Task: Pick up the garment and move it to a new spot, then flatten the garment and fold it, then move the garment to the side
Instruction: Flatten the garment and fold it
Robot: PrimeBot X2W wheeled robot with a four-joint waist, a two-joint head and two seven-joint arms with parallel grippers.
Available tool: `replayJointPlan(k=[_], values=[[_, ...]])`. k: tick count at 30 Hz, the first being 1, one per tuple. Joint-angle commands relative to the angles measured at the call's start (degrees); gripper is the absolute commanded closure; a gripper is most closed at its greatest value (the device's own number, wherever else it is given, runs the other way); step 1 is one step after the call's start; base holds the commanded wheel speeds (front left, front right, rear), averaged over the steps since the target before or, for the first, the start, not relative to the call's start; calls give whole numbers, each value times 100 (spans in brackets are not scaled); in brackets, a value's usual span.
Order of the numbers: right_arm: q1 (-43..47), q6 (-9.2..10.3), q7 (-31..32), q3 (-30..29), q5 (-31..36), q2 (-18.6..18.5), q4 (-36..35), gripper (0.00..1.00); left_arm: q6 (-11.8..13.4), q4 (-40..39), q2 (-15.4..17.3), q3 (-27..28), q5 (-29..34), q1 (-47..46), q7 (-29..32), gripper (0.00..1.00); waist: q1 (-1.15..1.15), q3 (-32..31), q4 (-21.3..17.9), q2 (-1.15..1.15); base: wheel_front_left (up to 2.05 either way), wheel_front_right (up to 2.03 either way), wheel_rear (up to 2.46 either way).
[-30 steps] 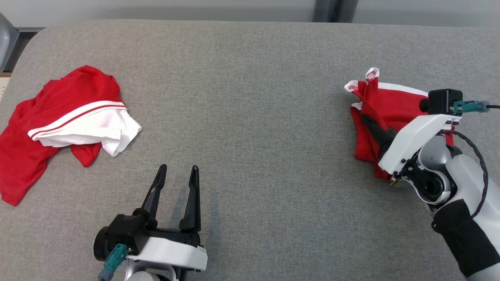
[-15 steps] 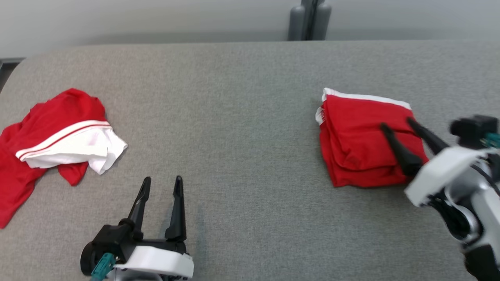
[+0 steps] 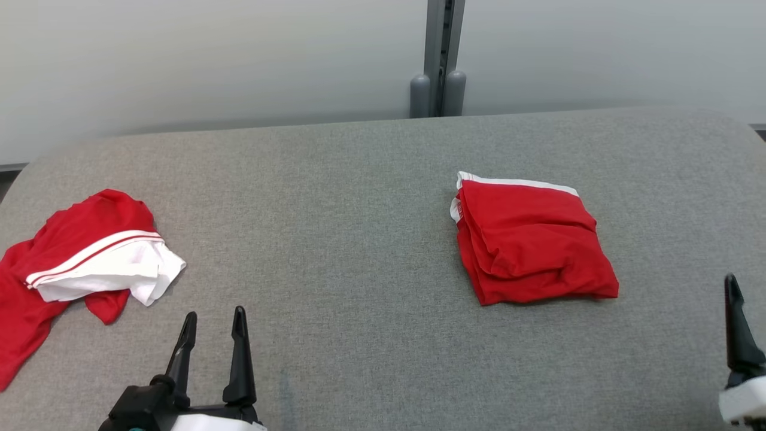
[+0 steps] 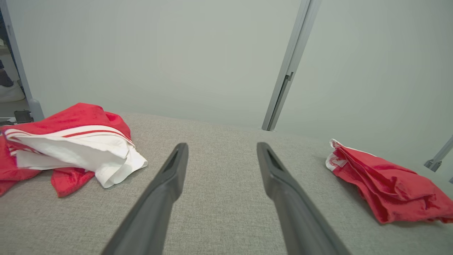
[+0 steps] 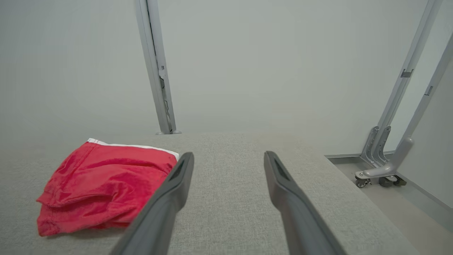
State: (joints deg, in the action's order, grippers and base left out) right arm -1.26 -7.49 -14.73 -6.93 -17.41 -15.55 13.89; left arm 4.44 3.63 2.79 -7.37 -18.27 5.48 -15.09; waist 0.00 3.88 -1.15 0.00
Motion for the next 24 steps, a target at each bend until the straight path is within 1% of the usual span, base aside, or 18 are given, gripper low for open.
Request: replayJointPlan(k=[1,4,5,8,9,11,14,18,20,21,24], values=[[65,0,-53,-135,50,65,32,0,31,-45,22,42,-24,43,-11,0,0,-30,-20,0,0,0,0],[119,0,-53,-298,145,204,-62,0,64,-101,21,62,-31,84,-11,0,0,-30,-24,0,0,0,0],[151,0,-52,-348,200,313,-118,0,60,-146,23,62,-33,71,-10,0,0,11,-11,0,0,0,0],[-50,0,-53,-271,234,328,-167,0,59,-222,22,22,-6,-62,-10,0,0,135,49,0,0,0,0],[-154,0,-54,-193,245,306,-152,35,60,-250,21,7,5,-112,-10,0,0,207,73,0,0,0,0],[-469,0,-53,7,271,206,-30,100,65,-303,23,-25,24,-235,-10,0,0,392,131,0,0,0,0],[-1126,0,-49,497,465,79,413,100,40,-319,22,-95,57,-409,-10,0,0,644,206,0,0,0,0],[-2168,0,57,1205,823,38,1378,100,32,-262,21,-223,61,-588,-10,0,0,857,299,0,0,0,0],[-2544,0,45,1451,923,86,1903,100,16,-235,24,-322,65,-660,-11,0,0,910,398,0,0,0,0],[-2544,0,45,1451,923,86,1903,100,16,-235,24,-322,65,-660,-11,0,0,910,398,0,0,0,0],[-2919,0,-8,1672,948,109,2505,100,52,-203,24,-427,39,-743,-11,0,0,956,568,0,0,0,0]])
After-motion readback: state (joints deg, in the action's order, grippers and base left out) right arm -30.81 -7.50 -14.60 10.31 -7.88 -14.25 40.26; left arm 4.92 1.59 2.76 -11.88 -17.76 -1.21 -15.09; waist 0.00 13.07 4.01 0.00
